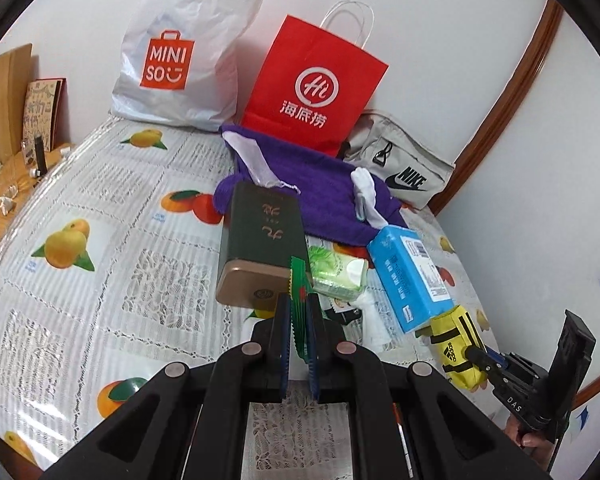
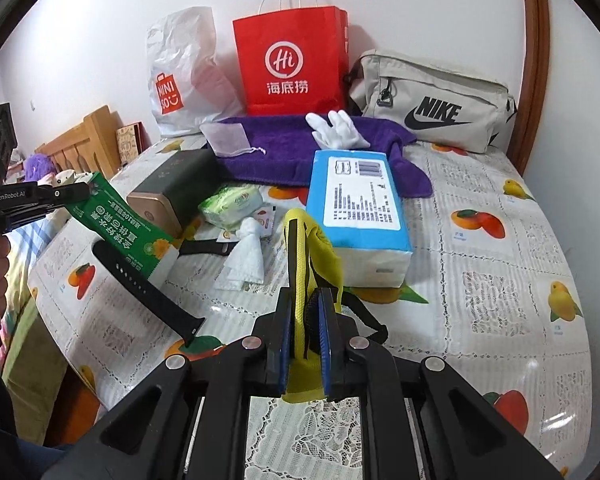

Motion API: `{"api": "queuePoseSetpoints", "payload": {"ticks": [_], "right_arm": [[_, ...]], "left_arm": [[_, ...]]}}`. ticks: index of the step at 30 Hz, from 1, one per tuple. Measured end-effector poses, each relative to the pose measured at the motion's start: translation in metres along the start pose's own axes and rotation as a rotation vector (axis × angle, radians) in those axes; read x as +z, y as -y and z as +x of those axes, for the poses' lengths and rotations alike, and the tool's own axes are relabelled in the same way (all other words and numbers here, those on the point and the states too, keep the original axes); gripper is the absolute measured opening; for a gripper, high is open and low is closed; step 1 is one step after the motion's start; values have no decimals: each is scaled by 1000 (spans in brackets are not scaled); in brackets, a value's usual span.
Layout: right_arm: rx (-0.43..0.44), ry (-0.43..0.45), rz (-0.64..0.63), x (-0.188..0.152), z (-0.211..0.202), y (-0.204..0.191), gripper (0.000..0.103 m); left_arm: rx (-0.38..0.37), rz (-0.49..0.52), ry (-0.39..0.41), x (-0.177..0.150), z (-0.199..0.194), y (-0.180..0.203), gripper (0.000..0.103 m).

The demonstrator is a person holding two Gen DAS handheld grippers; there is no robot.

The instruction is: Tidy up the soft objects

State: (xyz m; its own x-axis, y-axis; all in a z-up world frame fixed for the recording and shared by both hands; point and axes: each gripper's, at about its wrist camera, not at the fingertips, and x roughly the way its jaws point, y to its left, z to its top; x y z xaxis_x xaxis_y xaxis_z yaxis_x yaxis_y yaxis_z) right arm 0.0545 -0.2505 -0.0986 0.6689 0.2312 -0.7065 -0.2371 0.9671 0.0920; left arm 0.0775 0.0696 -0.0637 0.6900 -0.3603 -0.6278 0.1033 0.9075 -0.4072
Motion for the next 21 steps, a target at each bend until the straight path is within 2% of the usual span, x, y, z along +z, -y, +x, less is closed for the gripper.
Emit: {"api": "queuePoseSetpoints", "payload": {"ticks": [10,12,16,21], "right_arm": [[-1,32,4,6,-13,2,12],[0,36,3,9,-16,2,12],[-1,48,-1,14,-21,1,11],[2,53,-4,19,-22,1,11]], "left_arm": [[-6,8,37,10,-16,7,7],[-7,16,40,12,-17,10,4],[-15,29,47,16,-21,15,4],[-14,36,32,15,-16,19,3]]}}
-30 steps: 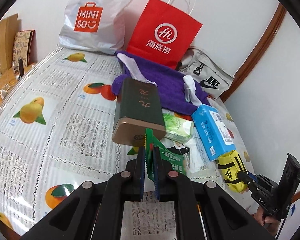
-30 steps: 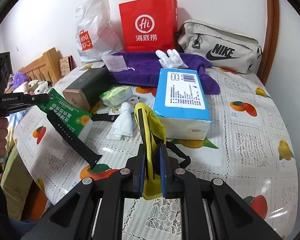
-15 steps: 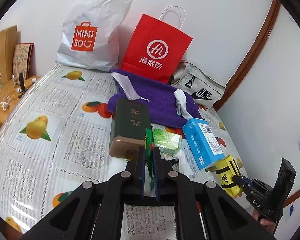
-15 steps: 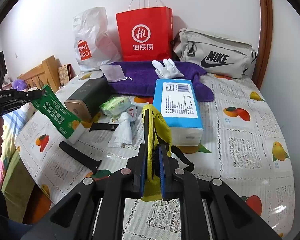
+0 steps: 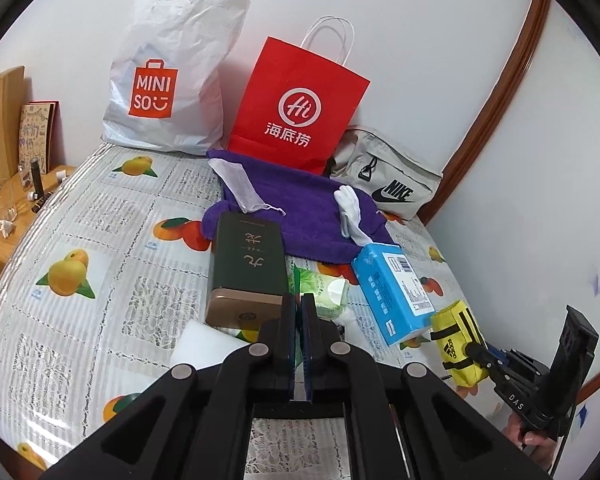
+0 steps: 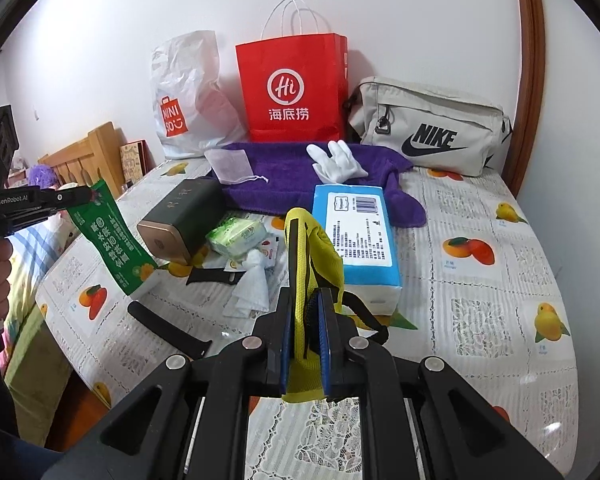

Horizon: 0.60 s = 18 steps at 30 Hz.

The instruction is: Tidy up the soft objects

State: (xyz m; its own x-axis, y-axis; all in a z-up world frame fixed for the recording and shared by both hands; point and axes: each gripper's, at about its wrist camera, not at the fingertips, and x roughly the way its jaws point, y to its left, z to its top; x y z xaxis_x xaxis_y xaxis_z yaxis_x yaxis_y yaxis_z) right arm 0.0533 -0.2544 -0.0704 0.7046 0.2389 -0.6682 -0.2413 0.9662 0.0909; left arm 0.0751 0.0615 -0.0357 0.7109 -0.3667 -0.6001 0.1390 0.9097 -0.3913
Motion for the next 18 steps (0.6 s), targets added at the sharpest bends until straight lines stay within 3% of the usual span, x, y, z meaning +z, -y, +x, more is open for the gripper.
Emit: {"api": "queuePoseSetpoints", "payload": {"ticks": [18], "right_arm": [[13,54,-6,34,-9,5,11]], "left_arm": [[22,-9,29,26,-2,5,3]]}}
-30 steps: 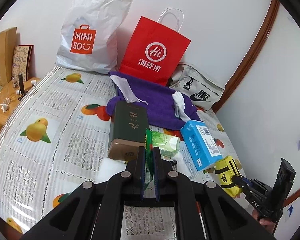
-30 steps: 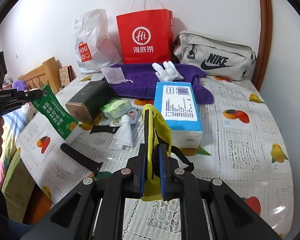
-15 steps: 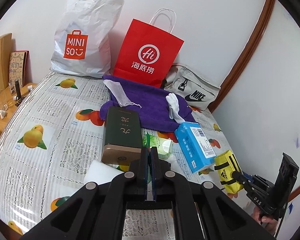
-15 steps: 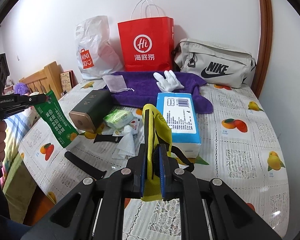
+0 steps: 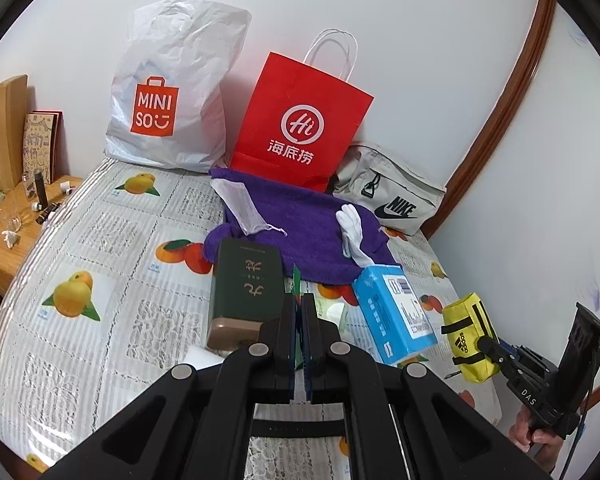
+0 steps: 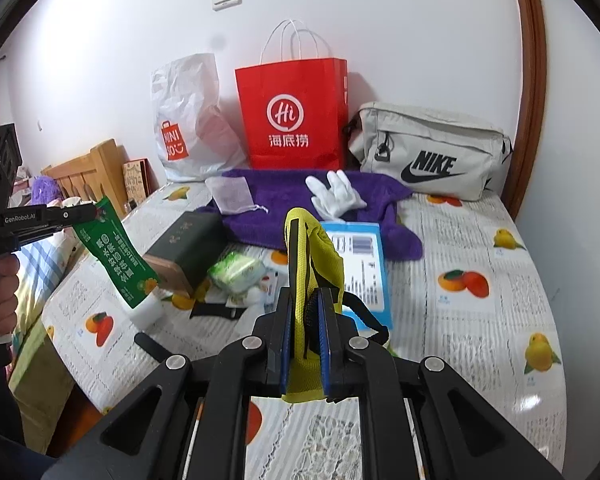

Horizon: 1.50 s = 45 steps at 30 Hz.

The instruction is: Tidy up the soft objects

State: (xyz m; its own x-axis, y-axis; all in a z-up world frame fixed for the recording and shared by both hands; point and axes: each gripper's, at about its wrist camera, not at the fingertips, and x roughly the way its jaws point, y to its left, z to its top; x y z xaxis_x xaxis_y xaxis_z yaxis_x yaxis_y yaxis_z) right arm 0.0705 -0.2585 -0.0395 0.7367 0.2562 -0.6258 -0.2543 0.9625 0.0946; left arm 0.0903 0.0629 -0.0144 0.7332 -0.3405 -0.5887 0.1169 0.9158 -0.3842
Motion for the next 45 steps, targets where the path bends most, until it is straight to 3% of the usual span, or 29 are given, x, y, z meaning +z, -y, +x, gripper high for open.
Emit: {"api": "queuePoseSetpoints", "payload": {"ticks": [22,45], "right_arm": [[3,17,-20,75,57,18,11],[-43,-62,-7,129,166,59,12]], "left_arm": [[4,28,-2,63,43,10,3],[-37,44,-76,123,157,17,3]]}}
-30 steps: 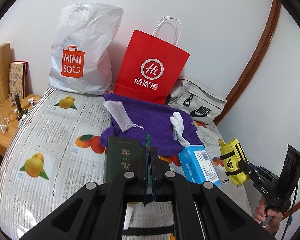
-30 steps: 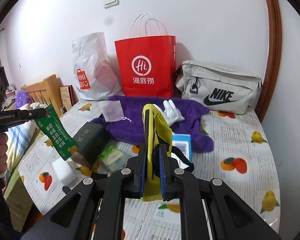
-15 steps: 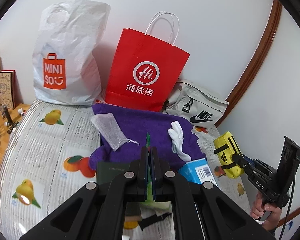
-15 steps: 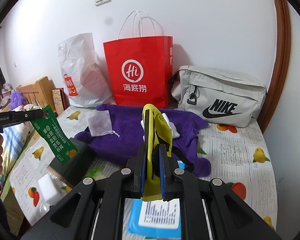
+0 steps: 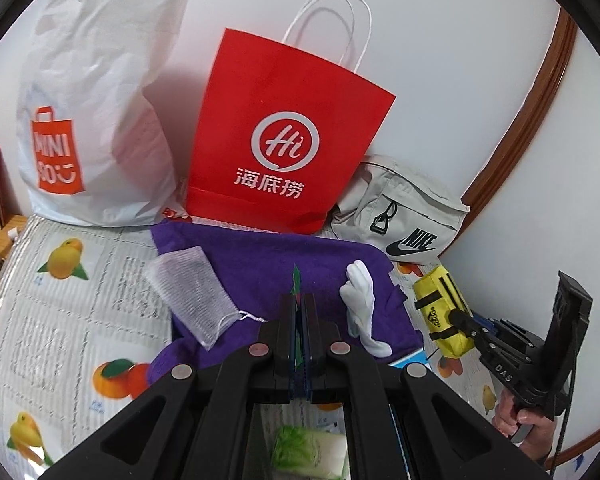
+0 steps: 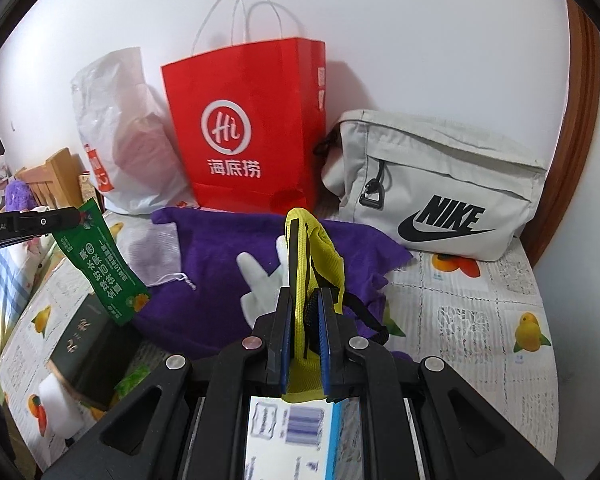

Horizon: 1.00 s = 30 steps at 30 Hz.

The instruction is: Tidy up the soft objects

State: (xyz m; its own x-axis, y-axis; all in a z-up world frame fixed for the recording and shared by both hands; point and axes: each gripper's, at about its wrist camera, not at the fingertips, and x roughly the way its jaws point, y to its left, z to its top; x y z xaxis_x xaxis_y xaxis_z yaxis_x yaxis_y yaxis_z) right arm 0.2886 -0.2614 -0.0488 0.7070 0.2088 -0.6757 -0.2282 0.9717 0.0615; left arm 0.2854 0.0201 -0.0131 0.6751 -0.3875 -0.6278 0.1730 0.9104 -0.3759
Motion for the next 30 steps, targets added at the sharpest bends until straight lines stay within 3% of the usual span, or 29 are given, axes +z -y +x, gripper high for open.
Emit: {"api": "queuePoseSetpoints", "payload": {"ticks": [21,30], "right_arm": [[-2,-74,17,15,57,15,12],[10,-124,9,12,78,6,12]], "left_arm": [[-56,3,-53,15,58,9,3],[4,-8,-101,6,80,-10,4]]}}
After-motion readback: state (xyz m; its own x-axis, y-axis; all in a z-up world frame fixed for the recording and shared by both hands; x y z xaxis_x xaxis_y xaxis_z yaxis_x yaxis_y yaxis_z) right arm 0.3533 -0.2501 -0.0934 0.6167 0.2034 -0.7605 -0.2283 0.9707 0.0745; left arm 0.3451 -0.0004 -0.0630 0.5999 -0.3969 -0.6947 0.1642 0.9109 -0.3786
